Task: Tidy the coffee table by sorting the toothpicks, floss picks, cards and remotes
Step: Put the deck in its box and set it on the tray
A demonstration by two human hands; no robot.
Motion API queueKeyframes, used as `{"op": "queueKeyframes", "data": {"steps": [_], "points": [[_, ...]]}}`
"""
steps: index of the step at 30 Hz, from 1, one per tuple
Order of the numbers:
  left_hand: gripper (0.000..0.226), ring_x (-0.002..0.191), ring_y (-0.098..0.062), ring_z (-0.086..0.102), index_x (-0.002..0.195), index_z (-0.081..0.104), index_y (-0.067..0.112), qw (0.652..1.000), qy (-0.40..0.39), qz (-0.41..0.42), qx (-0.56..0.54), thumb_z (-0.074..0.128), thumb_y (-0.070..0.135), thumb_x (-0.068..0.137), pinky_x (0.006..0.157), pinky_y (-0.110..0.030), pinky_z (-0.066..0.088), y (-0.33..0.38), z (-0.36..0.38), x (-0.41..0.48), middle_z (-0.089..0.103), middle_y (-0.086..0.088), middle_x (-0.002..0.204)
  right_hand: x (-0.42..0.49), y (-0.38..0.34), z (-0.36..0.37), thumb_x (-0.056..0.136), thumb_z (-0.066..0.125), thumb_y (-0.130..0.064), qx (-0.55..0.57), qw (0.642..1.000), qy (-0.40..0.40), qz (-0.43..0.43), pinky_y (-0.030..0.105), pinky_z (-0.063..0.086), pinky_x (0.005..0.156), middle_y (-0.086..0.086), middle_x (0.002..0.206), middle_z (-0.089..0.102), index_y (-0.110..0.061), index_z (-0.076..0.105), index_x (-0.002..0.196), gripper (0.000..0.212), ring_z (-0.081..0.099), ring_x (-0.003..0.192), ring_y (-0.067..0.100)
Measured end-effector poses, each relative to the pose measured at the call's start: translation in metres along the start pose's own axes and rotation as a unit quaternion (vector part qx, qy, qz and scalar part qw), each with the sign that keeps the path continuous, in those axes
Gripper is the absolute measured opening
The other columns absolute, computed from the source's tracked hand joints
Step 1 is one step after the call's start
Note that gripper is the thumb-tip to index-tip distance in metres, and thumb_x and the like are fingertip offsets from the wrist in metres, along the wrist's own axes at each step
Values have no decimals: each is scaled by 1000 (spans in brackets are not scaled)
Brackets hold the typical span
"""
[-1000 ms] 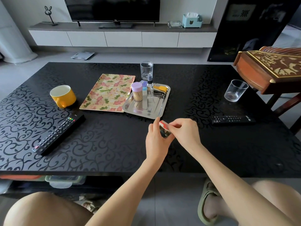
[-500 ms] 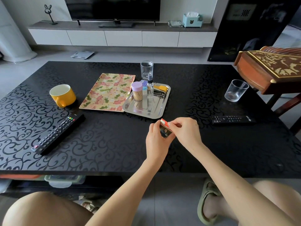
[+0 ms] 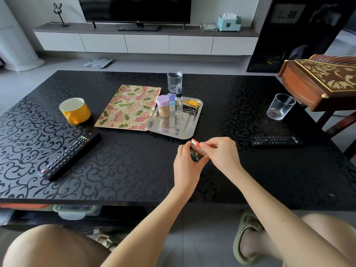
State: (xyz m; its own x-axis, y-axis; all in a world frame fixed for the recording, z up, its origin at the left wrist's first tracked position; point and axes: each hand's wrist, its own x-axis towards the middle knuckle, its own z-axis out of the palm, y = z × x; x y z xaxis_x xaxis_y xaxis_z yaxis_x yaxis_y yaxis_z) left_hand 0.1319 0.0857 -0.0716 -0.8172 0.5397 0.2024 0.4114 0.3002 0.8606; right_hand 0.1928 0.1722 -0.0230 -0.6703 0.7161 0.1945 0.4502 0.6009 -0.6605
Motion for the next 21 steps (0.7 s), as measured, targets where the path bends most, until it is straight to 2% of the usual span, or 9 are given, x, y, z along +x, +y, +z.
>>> {"op": "queueKeyframes", "data": {"steps": [4,7,10,13,17,18,21], "points": [[63,93,-3,52,131,47,16,1000,-1,5,12,71,40,78,77,-15,43,1,0,0,52,6,112,4,3,-1,87,66,-22,83,995,0,60,34,59,70,4,87,72,-7,74,95,19,67,76,11],[63,93,-3,52,130,47,15,1000,1,12,20,71,40,78,76,-14,42,1,0,0,52,5,111,6,5,-1,86,67,-22,112,990,-15,87,38,59,72,5,90,72,-8,74,97,20,67,80,13],[58,95,-8,55,126,49,15,1000,1,7,23,72,37,78,76,-14,42,1,1,1,52,5,109,6,4,0,86,67,-23,79,995,-17,64,40,59,72,6,86,72,-7,74,96,21,67,79,15],[56,95,-10,57,126,49,15,1000,1,7,25,72,36,79,73,-14,40,2,2,1,52,5,108,4,3,0,86,66,-24,45,998,-12,36,33,58,70,5,85,73,-8,75,94,20,67,77,12],[74,103,-9,54,143,30,18,1000,-16,-4,14,70,30,82,80,-15,39,2,0,0,47,6,122,1,0,1,87,66,-26,0,1000,-19,-16,23,54,61,-2,76,71,-11,74,84,18,65,68,7],[74,97,-8,53,144,30,19,999,-21,12,23,70,28,82,79,-16,41,1,-2,0,46,6,121,0,1,3,87,65,-24,-11,999,-16,-29,22,53,58,-3,73,70,-11,74,82,17,64,64,6],[55,76,-10,50,130,49,16,995,-35,73,59,71,17,80,68,-21,43,-4,-7,-1,50,-1,108,-7,8,10,90,61,-21,-53,994,11,-97,24,45,49,-5,64,61,-9,68,74,22,54,53,6]]}}
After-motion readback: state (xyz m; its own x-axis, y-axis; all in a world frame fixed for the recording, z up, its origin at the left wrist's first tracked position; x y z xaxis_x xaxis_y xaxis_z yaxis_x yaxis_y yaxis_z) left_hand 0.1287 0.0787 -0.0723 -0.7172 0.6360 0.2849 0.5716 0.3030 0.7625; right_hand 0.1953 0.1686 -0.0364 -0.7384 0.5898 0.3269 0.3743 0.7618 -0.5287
